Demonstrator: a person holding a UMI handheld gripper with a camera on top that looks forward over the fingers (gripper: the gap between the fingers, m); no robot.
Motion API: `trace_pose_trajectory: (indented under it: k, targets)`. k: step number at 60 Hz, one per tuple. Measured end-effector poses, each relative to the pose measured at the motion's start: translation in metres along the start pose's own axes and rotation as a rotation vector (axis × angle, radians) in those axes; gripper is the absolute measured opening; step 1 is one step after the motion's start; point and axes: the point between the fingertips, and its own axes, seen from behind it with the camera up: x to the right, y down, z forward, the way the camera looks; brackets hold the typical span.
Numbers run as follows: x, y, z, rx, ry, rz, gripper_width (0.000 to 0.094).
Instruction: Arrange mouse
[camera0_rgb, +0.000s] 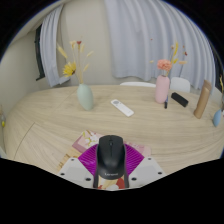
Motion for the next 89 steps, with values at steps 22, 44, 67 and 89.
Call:
trace_pose_trajectory:
  k: [22,44,67,89]
  targets:
    - [-0.012,0.06,0.023,-0.089,0.055,-0.042,0.0758]
    - [0.095,0.048,-0.18,-0.047,0.127,0.022,0.0861]
    - [0.226,0.14,-0.345,-0.048,0.296,0.131,0.0866]
    - [0.235,0.195,-0.409,-0.065,0.267,0.131,0.0865]
